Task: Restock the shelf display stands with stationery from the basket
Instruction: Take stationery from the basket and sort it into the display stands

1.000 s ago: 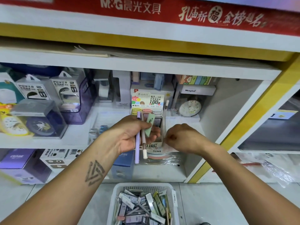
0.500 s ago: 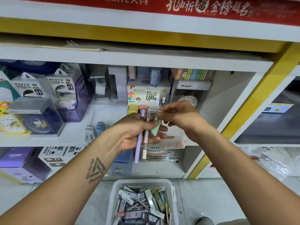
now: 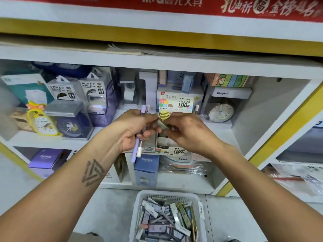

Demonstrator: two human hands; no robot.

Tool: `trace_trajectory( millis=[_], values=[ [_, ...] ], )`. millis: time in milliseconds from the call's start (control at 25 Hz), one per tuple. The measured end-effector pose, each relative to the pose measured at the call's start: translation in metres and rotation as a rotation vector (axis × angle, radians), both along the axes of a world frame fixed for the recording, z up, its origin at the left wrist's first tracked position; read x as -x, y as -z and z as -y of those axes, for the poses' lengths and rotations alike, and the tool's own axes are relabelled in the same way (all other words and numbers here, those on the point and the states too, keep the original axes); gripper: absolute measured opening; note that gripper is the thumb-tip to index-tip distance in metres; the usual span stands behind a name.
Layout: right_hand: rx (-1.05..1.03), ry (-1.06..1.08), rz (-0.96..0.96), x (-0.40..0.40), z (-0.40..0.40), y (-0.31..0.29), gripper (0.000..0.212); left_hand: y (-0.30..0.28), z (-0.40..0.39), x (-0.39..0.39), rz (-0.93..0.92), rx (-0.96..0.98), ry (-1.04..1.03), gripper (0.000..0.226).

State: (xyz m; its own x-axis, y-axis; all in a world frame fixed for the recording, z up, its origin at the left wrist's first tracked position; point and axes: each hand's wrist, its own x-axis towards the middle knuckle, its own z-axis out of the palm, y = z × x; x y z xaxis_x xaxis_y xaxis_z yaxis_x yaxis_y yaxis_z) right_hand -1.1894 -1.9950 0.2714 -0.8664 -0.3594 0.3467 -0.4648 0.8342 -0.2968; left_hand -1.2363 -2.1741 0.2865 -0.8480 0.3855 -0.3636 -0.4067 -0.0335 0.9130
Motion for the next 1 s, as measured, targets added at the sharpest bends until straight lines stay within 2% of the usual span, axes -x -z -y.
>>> trace_trajectory(
  millis=[80, 200, 280, 400, 480, 640, 800, 920, 1000],
  values=[
    [0.164, 0.114, 0.127, 0.006, 0.011, 0.005, 0.015, -0.003, 0.019, 0.008, 0.027, -0.019, -0.083, 0.017],
    [0.661, 0.219, 0.374, 0.016, 0.023, 0.006, 0.031, -0.006, 0.053, 0.019, 0.073, -0.014, -0.208, 0.01],
    [0.864, 0.23, 0.38, 0.022, 0.033, 0.005, 0.029, -0.006, 0.071, 0.021, 0.091, -0.019, -0.238, 0.004],
    [0.935, 0.215, 0.293, 0.032, 0.039, 0.007, 0.031, -0.001, 0.082, 0.021, 0.084, -0.019, -0.225, 0.007],
    [0.907, 0.238, 0.255, 0.039, 0.041, 0.011, 0.029, 0.001, 0.086, 0.019, 0.068, -0.012, -0.214, 0.008],
    [0.522, 0.286, 0.08, 0.051, 0.049, 0.025, 0.022, 0.003, 0.091, 0.017, 0.086, -0.006, -0.185, 0.011],
    [0.277, 0.238, 0.056, 0.055, 0.057, 0.035, 0.022, 0.001, 0.092, 0.015, 0.066, -0.002, -0.19, 0.009],
    [0.083, 0.263, 0.141, 0.058, 0.054, 0.038, 0.026, 0.001, 0.094, 0.015, 0.069, -0.007, -0.189, 0.01],
    [0.054, 0.217, 0.245, 0.057, 0.052, 0.038, 0.025, 0.001, 0.094, 0.014, 0.081, -0.01, -0.183, 0.01]
  ],
)
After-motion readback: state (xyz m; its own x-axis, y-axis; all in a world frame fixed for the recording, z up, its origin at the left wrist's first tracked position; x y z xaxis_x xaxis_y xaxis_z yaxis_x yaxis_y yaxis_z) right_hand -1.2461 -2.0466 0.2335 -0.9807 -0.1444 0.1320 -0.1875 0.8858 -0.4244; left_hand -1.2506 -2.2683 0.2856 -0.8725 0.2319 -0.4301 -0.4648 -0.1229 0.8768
